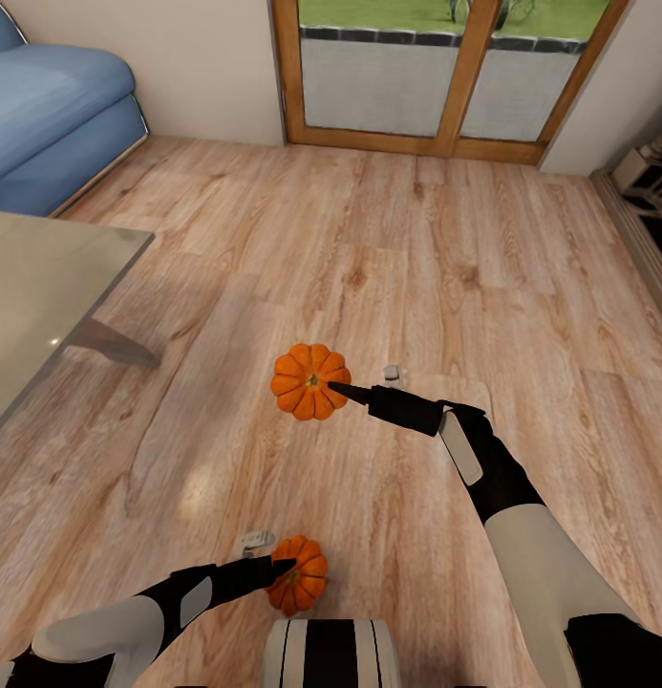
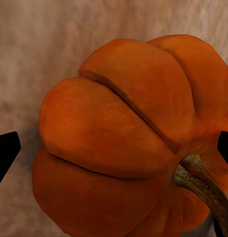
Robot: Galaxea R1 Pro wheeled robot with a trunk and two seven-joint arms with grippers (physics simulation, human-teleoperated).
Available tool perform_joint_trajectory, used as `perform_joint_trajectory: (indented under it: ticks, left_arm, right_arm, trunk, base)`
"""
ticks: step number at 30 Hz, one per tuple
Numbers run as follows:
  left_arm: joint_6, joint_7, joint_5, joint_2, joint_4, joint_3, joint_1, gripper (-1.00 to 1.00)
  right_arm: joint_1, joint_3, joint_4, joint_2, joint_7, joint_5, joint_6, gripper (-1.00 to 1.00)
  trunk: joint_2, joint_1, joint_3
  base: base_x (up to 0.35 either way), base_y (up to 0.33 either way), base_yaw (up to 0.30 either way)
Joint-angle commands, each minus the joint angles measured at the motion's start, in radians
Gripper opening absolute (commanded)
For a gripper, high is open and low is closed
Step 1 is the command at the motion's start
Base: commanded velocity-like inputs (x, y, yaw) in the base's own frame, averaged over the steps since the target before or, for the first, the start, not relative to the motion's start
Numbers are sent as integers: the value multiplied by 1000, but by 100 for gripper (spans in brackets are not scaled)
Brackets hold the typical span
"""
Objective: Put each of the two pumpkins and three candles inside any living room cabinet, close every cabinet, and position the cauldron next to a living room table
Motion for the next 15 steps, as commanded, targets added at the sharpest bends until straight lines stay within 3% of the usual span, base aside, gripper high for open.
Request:
perform_joint_trajectory:
  ticks: [1,15]
  left_arm:
    - [0,0,0,0,0,0,0,100]
    - [1,0,0,1,0,-1,0,100]
  right_arm:
    - [0,0,0,0,0,0,0,-100]
    - [0,0,-1,0,1,0,0,-100]
  trunk:
    - [0,0,1]
    - [0,0,4]
  base:
    - [0,0,-130]
    - [0,0,-42]
